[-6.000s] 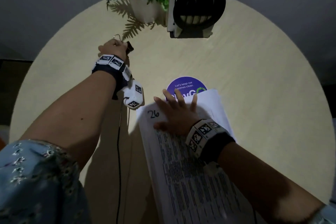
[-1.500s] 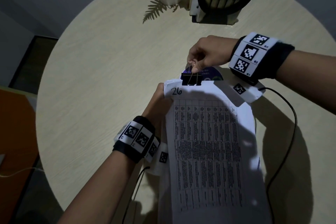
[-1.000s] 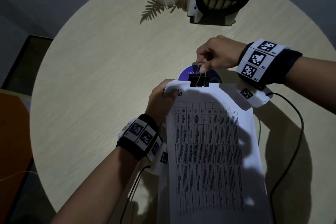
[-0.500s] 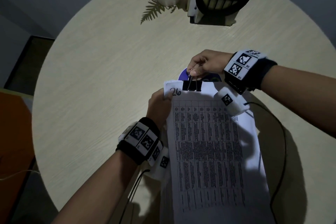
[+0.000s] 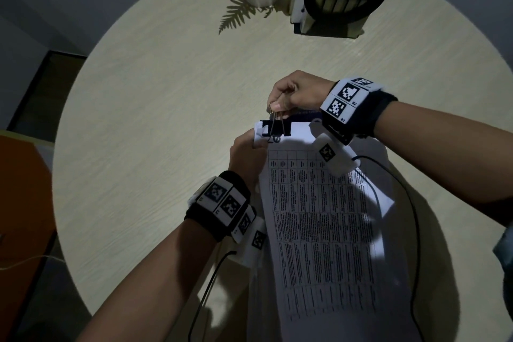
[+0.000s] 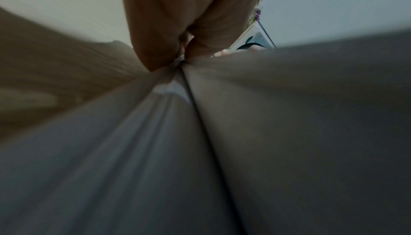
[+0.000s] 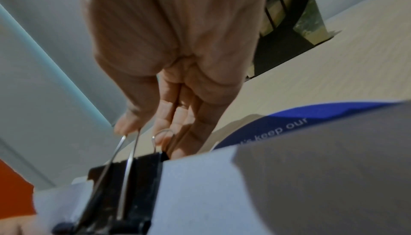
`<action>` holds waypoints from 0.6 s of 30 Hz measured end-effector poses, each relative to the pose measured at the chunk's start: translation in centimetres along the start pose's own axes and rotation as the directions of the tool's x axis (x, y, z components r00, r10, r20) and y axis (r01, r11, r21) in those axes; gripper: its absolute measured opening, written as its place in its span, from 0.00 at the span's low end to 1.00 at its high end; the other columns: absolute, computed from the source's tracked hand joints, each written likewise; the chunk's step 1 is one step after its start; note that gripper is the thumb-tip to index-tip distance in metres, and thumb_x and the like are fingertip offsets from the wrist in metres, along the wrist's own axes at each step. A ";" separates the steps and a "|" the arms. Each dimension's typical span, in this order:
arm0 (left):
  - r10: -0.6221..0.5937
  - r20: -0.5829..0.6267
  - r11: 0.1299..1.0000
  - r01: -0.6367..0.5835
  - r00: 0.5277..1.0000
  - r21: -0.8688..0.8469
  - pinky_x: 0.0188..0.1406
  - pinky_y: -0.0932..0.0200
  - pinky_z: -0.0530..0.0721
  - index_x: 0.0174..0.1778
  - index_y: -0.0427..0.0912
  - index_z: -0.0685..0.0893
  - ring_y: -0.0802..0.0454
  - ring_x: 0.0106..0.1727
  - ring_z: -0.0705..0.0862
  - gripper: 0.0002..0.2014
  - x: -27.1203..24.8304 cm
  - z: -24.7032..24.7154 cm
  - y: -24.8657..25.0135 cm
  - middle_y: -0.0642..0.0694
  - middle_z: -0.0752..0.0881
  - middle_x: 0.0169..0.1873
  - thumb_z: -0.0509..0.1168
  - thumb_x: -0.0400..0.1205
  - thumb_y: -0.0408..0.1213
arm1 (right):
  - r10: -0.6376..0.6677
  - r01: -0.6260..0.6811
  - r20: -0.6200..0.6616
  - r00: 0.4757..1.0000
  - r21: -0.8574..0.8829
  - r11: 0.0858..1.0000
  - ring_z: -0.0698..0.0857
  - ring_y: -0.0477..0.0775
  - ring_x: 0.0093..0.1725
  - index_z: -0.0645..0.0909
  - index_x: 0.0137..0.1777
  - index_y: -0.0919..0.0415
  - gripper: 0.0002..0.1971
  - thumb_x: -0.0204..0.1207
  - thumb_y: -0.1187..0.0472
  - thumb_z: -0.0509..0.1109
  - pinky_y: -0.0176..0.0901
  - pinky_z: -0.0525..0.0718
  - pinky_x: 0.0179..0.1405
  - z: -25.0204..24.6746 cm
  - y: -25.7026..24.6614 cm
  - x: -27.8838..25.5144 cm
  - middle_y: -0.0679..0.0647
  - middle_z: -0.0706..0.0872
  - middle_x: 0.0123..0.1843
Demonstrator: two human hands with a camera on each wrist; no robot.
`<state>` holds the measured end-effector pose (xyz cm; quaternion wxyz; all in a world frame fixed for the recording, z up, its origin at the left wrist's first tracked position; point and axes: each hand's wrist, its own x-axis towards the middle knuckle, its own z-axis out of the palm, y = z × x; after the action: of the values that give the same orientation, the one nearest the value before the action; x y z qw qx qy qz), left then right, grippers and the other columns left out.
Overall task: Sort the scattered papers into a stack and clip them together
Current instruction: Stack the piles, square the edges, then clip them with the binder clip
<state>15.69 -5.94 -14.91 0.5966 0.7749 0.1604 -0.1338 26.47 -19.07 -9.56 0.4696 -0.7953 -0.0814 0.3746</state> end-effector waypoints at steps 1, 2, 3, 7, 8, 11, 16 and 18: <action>-0.011 0.001 1.000 0.011 1.000 -0.003 0.41 0.54 0.75 0.37 0.22 0.78 0.47 0.40 0.77 0.18 0.0 0.0 -0.1 0.39 0.79 0.35 0.56 0.68 0.37 | -0.004 0.004 0.002 1.000 -0.031 1.000 0.83 0.45 0.29 0.82 0.49 0.74 0.05 0.75 0.75 0.66 0.27 0.84 0.30 0.1 -0.1 0.1 0.57 0.82 0.34; -0.008 0.006 1.000 0.008 1.000 -0.002 0.41 0.52 0.77 0.40 0.22 0.79 0.45 0.41 0.78 0.18 0.0 0.0 -0.1 0.37 0.81 0.36 0.55 0.68 0.37 | -0.008 0.008 0.005 1.000 -0.050 0.999 0.83 0.45 0.29 0.82 0.51 0.75 0.07 0.75 0.74 0.67 0.27 0.84 0.31 0.1 -0.2 0.1 0.57 0.82 0.33; -0.002 0.009 1.000 0.002 1.000 0.012 0.42 0.50 0.79 0.43 0.24 0.79 0.42 0.42 0.81 0.18 0.1 0.1 -0.2 0.34 0.84 0.38 0.55 0.69 0.37 | -0.010 0.011 0.003 1.000 -0.060 0.998 0.83 0.46 0.30 0.82 0.51 0.75 0.07 0.75 0.73 0.67 0.28 0.84 0.32 0.0 -0.2 0.1 0.56 0.83 0.34; -0.037 0.042 0.999 0.036 0.998 0.014 0.54 0.36 0.84 0.44 0.32 0.82 0.32 0.52 0.85 0.15 0.3 -0.2 -0.2 0.30 0.86 0.46 0.59 0.71 0.39 | -0.033 0.031 -0.021 0.999 -0.092 0.995 0.84 0.51 0.38 0.82 0.51 0.73 0.07 0.75 0.72 0.68 0.31 0.85 0.40 -0.4 0.2 -0.1 0.60 0.85 0.40; -0.053 0.058 0.999 0.052 0.997 0.003 0.56 0.33 0.83 0.44 0.34 0.82 0.31 0.53 0.84 0.14 0.2 -0.3 0.1 0.31 0.87 0.47 0.59 0.71 0.39 | -0.040 0.037 -0.027 0.999 -0.091 0.995 0.84 0.53 0.39 0.82 0.51 0.73 0.07 0.75 0.72 0.68 0.33 0.85 0.42 -0.5 0.3 -0.2 0.61 0.85 0.42; -0.086 0.083 0.996 0.087 0.993 -0.005 0.62 0.36 0.81 0.38 0.47 0.81 0.39 0.51 0.84 0.08 -0.1 -0.3 0.8 0.38 0.86 0.46 0.57 0.78 0.40 | -0.038 0.034 -0.057 0.998 -0.067 0.997 0.84 0.54 0.39 0.82 0.50 0.73 0.06 0.75 0.72 0.69 0.40 0.85 0.48 -0.6 0.7 -0.4 0.62 0.85 0.43; -0.064 0.098 0.995 0.056 0.993 0.079 0.48 0.50 0.78 0.36 0.41 0.78 0.45 0.44 0.80 0.12 0.3 -0.7 1.3 0.40 0.83 0.39 0.54 0.78 0.42 | -0.048 0.045 -0.076 0.996 -0.047 0.998 0.84 0.53 0.39 0.82 0.50 0.74 0.07 0.74 0.73 0.68 0.32 0.86 0.40 -0.5 0.7 -0.5 0.62 0.84 0.42; -0.025 0.087 0.984 0.009 0.996 0.176 0.37 0.60 0.71 0.31 0.41 0.74 0.51 0.36 0.75 0.14 0.6 -0.6 1.4 0.47 0.79 0.31 0.54 0.83 0.35 | -0.048 0.044 -0.070 0.996 -0.059 0.997 0.85 0.46 0.33 0.82 0.50 0.75 0.07 0.75 0.73 0.68 0.27 0.86 0.35 -0.9 0.9 -0.7 0.61 0.84 0.39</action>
<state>16.84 -5.60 -13.74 0.5315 0.8162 0.1278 -0.1869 26.38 -20.48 -9.72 0.4579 -0.8191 -0.0937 0.3327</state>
